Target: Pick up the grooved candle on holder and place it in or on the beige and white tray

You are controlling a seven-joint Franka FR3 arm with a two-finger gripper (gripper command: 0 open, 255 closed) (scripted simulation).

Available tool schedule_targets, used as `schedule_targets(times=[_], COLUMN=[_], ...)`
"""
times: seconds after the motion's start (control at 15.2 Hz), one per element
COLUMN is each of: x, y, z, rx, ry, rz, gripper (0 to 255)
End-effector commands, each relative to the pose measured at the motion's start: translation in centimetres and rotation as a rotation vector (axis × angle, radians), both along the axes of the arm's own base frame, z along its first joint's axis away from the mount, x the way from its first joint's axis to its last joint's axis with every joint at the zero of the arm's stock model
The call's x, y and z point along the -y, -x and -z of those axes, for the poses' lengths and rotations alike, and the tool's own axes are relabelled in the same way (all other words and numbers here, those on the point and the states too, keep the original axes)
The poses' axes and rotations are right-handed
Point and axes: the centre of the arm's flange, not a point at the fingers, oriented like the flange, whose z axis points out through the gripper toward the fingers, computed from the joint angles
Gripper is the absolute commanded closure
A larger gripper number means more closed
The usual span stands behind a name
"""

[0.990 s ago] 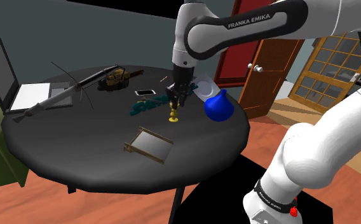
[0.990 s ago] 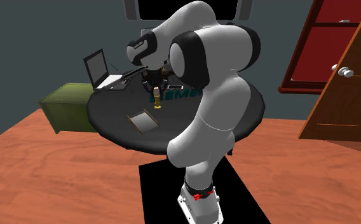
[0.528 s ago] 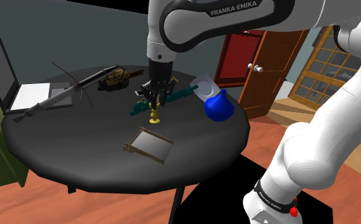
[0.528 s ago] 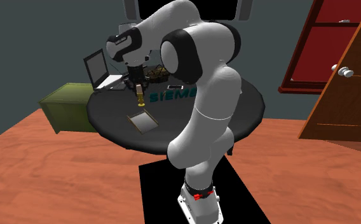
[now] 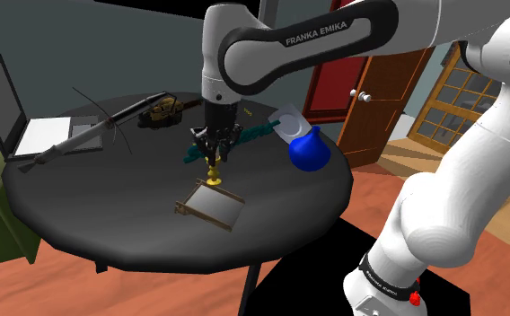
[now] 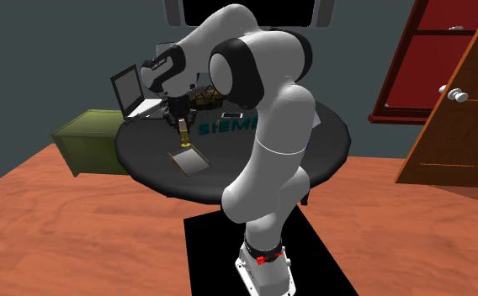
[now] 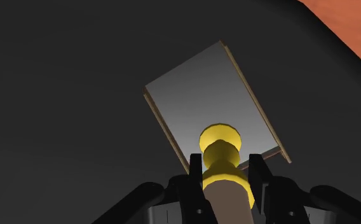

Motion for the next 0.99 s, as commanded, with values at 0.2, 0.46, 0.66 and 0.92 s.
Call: schedule_targets(times=[0.2, 0.46, 0.66, 0.92], x=[0.0, 0.0, 0.0, 0.0], y=[0.0, 0.0, 0.0, 0.0], z=[2.6, 4.8, 5.9, 5.9], rx=[0.0, 0.0, 0.0, 0.0], ry=[0.0, 0.0, 0.0, 0.0], rz=[0.0, 0.0, 0.0, 0.0], gripper=[255, 255, 255, 255])
